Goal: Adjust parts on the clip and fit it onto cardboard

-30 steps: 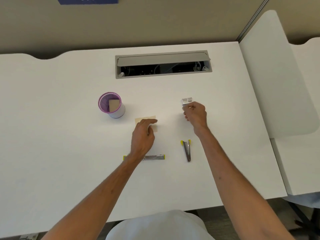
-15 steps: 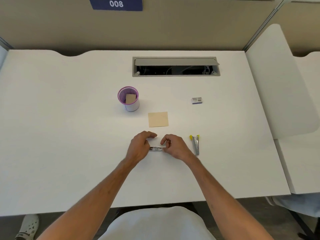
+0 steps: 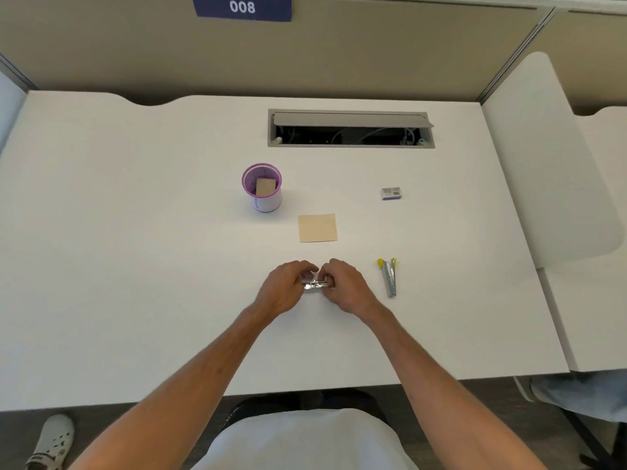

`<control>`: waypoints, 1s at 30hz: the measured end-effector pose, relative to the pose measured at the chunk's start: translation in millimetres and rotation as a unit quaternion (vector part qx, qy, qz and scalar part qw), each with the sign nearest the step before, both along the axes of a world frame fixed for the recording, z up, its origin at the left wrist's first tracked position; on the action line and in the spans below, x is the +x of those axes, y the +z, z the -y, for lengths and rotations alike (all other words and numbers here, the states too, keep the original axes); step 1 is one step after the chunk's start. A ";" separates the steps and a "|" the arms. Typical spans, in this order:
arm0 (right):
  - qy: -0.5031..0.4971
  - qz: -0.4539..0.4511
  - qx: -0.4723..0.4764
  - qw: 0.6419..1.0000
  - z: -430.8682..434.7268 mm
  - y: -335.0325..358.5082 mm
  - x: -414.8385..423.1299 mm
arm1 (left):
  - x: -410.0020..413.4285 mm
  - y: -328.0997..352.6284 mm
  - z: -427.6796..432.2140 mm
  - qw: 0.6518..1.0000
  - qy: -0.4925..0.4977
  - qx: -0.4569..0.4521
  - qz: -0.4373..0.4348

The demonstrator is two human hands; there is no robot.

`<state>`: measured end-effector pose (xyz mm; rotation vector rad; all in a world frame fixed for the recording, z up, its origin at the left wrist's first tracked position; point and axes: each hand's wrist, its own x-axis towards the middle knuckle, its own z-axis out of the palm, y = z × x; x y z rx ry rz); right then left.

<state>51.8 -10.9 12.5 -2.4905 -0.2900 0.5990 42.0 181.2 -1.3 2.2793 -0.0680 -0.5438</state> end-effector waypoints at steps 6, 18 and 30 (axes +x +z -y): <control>0.038 0.023 0.054 0.998 -0.3 10.5 -1.2 | 15.9 13.6 -2.5 0.936 0.102 -0.231 -0.246; -0.130 -0.068 0.232 0.962 1.6 21.4 9.3 | 20.4 7.2 2.8 0.821 0.183 -0.380 -0.385; -0.325 -0.179 0.425 0.826 20.5 18.5 6.6 | 22.8 4.3 -1.7 0.789 0.240 -0.432 -0.365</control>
